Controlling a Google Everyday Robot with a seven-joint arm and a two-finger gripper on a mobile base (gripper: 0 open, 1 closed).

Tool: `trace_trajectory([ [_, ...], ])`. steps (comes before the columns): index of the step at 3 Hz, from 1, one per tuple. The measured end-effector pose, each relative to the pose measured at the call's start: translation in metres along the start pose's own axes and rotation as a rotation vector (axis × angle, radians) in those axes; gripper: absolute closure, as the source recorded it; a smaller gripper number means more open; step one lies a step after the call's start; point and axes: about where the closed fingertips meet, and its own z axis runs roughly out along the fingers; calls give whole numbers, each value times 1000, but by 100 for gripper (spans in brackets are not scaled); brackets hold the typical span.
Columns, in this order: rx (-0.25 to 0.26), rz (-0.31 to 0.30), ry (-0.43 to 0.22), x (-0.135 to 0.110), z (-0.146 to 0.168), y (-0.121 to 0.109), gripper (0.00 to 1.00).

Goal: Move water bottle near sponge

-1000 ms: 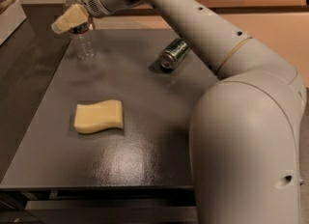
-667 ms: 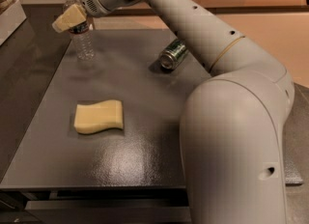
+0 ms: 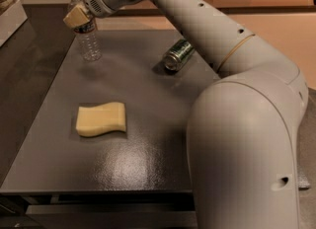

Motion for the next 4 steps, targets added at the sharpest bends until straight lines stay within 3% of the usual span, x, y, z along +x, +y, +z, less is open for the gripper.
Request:
trace_trajectory([
  [1, -5, -28, -5, 4, -23, 8, 87],
  [2, -29, -57, -18, 14, -57, 24, 100],
  [4, -83, -69, -29, 41, -114, 58, 100],
])
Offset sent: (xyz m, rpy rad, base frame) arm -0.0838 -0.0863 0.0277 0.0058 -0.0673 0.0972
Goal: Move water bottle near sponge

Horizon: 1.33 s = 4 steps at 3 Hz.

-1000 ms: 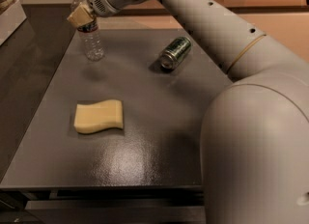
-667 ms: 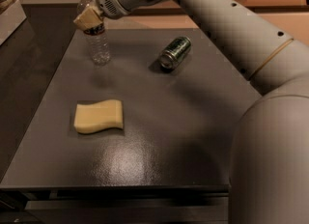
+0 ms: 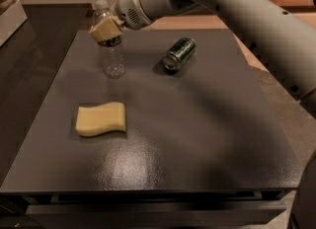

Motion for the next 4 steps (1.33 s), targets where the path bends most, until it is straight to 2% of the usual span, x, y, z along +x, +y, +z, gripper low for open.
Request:
trace_trajectory([
  [1, -37, -1, 0, 9, -15, 21, 100],
  [2, -53, -10, -5, 14, -29, 40, 100],
  [4, -69, -70, -5, 12, -40, 78, 100],
])
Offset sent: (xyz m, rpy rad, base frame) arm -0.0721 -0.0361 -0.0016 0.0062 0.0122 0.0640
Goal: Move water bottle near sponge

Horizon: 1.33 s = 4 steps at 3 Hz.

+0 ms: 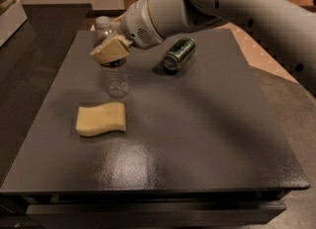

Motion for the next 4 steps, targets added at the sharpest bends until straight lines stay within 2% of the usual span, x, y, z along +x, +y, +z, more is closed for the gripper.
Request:
trace_trajectory([
  [1, -18, -7, 12, 4, 6, 11, 83],
  [4, -37, -11, 26, 8, 18, 22, 13],
])
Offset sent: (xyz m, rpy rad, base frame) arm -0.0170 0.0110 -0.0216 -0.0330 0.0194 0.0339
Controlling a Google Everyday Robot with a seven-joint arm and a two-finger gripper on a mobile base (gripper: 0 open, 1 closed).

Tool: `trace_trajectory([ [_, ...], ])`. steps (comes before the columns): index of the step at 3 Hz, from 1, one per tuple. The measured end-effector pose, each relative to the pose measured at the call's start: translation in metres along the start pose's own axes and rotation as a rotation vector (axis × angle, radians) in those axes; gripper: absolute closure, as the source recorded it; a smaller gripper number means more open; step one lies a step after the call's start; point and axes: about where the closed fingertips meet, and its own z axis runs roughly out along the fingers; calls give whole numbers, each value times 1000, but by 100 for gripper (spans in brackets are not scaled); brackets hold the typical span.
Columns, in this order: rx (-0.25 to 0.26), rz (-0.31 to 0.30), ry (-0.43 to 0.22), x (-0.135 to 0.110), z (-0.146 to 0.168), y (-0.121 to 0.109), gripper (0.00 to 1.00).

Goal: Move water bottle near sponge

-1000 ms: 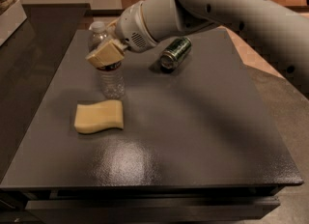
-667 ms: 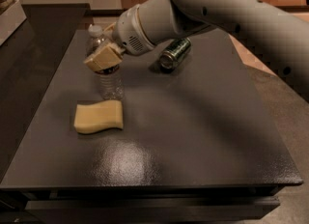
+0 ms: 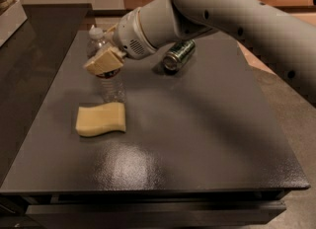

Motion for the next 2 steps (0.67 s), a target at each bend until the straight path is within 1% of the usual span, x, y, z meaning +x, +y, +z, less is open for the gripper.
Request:
trace_trajectory([
  [1, -3, -2, 0, -1, 1, 1, 0],
  [2, -3, -2, 0, -1, 1, 1, 0],
])
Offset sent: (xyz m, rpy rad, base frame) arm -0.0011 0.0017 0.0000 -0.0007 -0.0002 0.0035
